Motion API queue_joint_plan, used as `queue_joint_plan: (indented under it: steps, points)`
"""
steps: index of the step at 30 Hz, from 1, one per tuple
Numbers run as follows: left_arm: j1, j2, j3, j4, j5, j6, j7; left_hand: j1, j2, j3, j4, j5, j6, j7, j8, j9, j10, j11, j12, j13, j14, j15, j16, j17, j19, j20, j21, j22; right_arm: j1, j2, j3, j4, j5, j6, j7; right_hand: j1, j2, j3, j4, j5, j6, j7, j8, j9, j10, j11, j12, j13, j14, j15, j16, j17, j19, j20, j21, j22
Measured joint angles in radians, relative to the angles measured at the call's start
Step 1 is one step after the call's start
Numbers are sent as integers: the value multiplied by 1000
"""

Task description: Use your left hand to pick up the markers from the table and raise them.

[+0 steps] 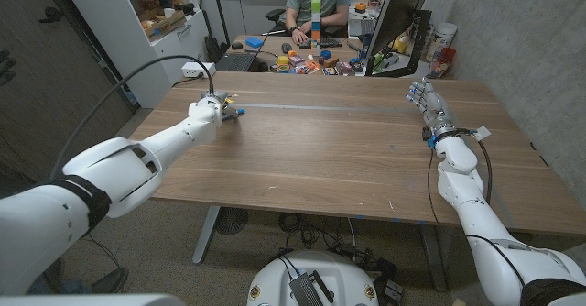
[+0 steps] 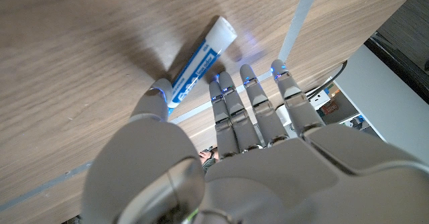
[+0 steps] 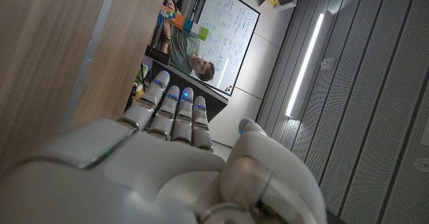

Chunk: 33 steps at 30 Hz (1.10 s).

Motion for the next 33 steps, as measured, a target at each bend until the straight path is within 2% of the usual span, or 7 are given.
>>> queue_joint_plan:
  steps: [5, 9, 19, 33]
  points:
    - [-18, -26, 12, 45, 4, 0, 12, 13, 2, -2, -2, 0, 38, 3, 7, -3, 21, -7, 0, 0, 12, 0, 0, 0, 7, -7, 0, 5, 2, 0, 3, 8, 2, 7, 2, 0, 0, 0, 0, 0, 0, 0, 0, 0, 0, 0, 0, 0, 0, 0, 0, 0, 0, 0, 0, 0]
    - [-30, -48, 21, 80, 4, 2, 17, 15, 0, -3, -3, -8, 46, 7, 13, -4, 26, -2, 0, -5, 21, -2, 0, 0, 7, -7, 0, 5, 2, 0, 5, 11, 6, 13, 6, 0, 0, 0, 0, 0, 0, 0, 0, 0, 0, 0, 0, 0, 0, 0, 0, 0, 0, 0, 0, 0]
    - [-43, -79, 30, 121, -3, 4, 34, 31, 5, -3, -3, -8, 84, 8, 15, -4, 56, -4, 0, -5, 50, -8, 0, 0, 20, -20, 0, 5, 3, -1, 11, 15, 9, 21, 9, 0, 0, -4, -4, 0, 0, 0, 0, 0, 0, 0, 0, 0, 3, 4, 0, 0, 5, 5, 0, 0]
    - [-43, -107, 30, 152, -28, 3, 68, 68, 8, -3, -3, -20, 150, -11, 16, -11, 112, -12, 0, -5, 85, -24, 0, 0, 38, -38, 0, 4, -5, -12, 15, -2, 9, 18, 11, -5, -5, -8, 0, 0, 0, 0, 0, 0, 0, 0, 0, 0, 3, 3, 0, 0, 5, 5, -8, 0]
